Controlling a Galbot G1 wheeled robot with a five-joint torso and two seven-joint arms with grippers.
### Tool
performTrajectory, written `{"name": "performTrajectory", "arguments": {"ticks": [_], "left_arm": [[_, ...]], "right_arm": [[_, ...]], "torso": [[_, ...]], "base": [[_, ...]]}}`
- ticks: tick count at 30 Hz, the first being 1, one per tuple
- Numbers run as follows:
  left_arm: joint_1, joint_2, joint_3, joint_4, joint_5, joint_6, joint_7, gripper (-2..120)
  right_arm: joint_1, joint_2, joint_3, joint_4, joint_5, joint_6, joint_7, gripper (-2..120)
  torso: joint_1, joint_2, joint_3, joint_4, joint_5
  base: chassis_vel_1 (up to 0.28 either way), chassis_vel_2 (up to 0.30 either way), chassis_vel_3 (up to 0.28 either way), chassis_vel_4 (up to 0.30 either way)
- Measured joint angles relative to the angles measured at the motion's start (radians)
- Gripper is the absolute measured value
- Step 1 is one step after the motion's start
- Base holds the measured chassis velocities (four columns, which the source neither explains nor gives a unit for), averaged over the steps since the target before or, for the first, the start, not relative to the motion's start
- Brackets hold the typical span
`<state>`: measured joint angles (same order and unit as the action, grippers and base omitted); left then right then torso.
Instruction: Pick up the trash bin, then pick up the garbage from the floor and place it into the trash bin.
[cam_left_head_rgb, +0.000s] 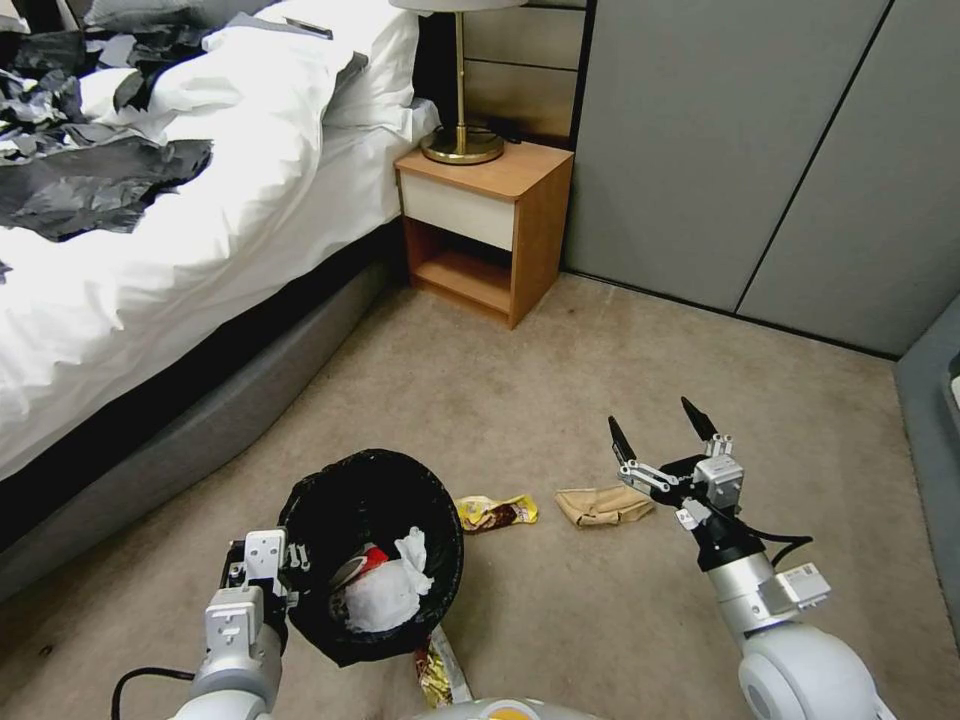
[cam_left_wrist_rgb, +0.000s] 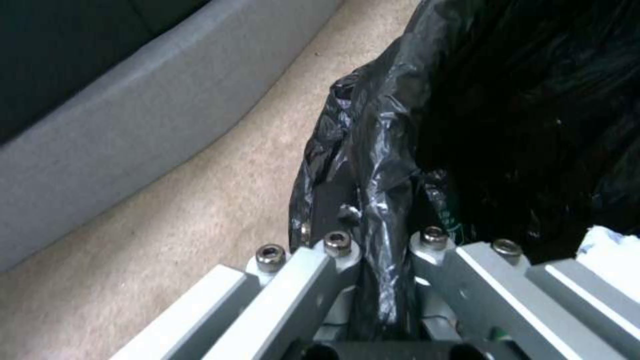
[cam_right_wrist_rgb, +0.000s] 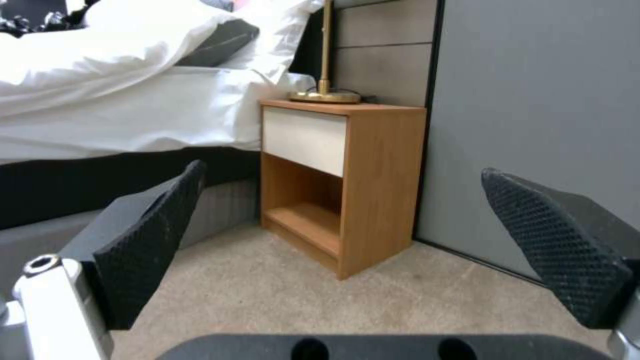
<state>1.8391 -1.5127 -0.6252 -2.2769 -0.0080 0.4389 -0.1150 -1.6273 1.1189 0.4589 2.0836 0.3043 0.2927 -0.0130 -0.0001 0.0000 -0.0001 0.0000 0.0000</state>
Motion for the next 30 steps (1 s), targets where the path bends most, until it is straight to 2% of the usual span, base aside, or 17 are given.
{"name": "performTrajectory", "arguments": {"ticks": [9, 21, 25, 30], "left_arm": [[0.009, -0.005, 0.007, -0.001, 0.006, -0.007, 0.000, 1], [0.013, -0.008, 0.010, -0.005, 0.010, -0.009, 0.000, 0], [0.016, -0.008, 0.009, -0.008, 0.010, -0.009, 0.000, 0], [0.019, -0.006, 0.007, -0.010, 0.010, -0.011, 0.000, 0]], "right_arm": [[-0.003, 0.001, 0.013, -0.016, -0.012, 0.034, -0.041, 100], [0.023, -0.002, 0.032, -0.044, -0.046, 0.082, -0.070, 100], [0.063, -0.029, 0.062, -0.091, -0.116, 0.088, -0.083, 100], [0.116, -0.097, 0.117, -0.184, -0.201, 0.091, -0.205, 100]], "torso": [[0.000, 0.000, 0.000, 0.0001, 0.0000], [0.000, 0.000, 0.000, -0.0001, 0.0001], [0.000, 0.000, 0.000, 0.0000, 0.0003], [0.000, 0.000, 0.000, 0.0000, 0.0001]], "base": [[-0.179, 0.176, 0.195, -0.181], [-0.016, 0.010, 0.013, -0.012], [0.000, 0.000, 0.000, 0.000], [0.000, 0.000, 0.000, 0.000]]}}
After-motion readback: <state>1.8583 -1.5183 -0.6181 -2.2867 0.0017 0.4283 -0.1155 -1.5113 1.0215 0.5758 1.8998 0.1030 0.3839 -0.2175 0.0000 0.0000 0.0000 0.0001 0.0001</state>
